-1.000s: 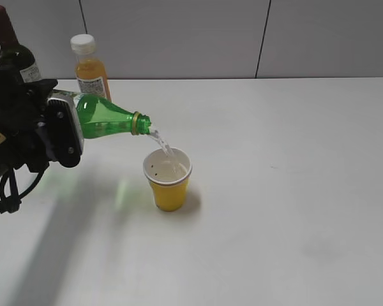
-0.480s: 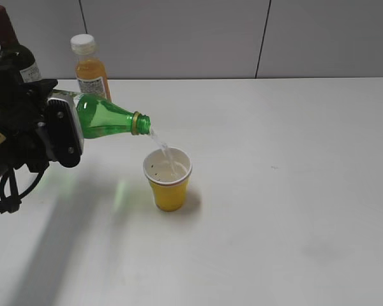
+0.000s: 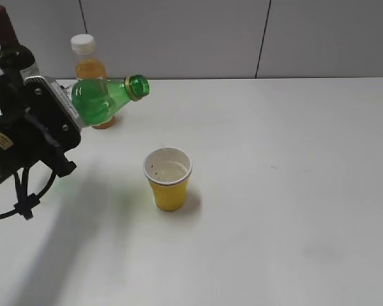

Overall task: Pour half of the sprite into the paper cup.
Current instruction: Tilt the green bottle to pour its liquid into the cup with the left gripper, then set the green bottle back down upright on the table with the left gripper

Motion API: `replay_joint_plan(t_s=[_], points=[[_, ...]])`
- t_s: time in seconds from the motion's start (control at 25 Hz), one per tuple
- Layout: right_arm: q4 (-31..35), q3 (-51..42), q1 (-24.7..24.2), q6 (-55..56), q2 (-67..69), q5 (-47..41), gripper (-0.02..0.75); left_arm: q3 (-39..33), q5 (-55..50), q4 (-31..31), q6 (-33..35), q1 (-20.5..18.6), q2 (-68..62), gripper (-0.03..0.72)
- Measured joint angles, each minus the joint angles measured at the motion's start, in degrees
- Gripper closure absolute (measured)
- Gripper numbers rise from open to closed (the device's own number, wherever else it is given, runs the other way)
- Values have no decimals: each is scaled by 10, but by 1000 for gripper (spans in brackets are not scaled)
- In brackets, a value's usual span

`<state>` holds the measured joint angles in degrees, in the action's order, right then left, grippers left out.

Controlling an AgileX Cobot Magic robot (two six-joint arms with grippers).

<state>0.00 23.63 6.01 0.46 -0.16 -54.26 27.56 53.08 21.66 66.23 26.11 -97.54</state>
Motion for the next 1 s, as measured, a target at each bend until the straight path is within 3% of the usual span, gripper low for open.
replay_joint_plan(t_s=[0.32, 0.48, 0.64, 0.8, 1.0], points=[[0, 0, 0, 0, 0, 0, 194, 0, 5, -88, -271, -8, 0, 253], [0, 0, 0, 0, 0, 0, 194, 0, 30, -154, -439, -36, 0, 253], [0, 0, 0, 0, 0, 0, 194, 0, 58, -217, -565, -68, -6, 253], [0, 0, 0, 0, 0, 0, 194, 11, 77, -256, -650, -85, -26, 253], [0, 0, 0, 0, 0, 0, 194, 58, 104, -301, -700, -86, -67, 253]])
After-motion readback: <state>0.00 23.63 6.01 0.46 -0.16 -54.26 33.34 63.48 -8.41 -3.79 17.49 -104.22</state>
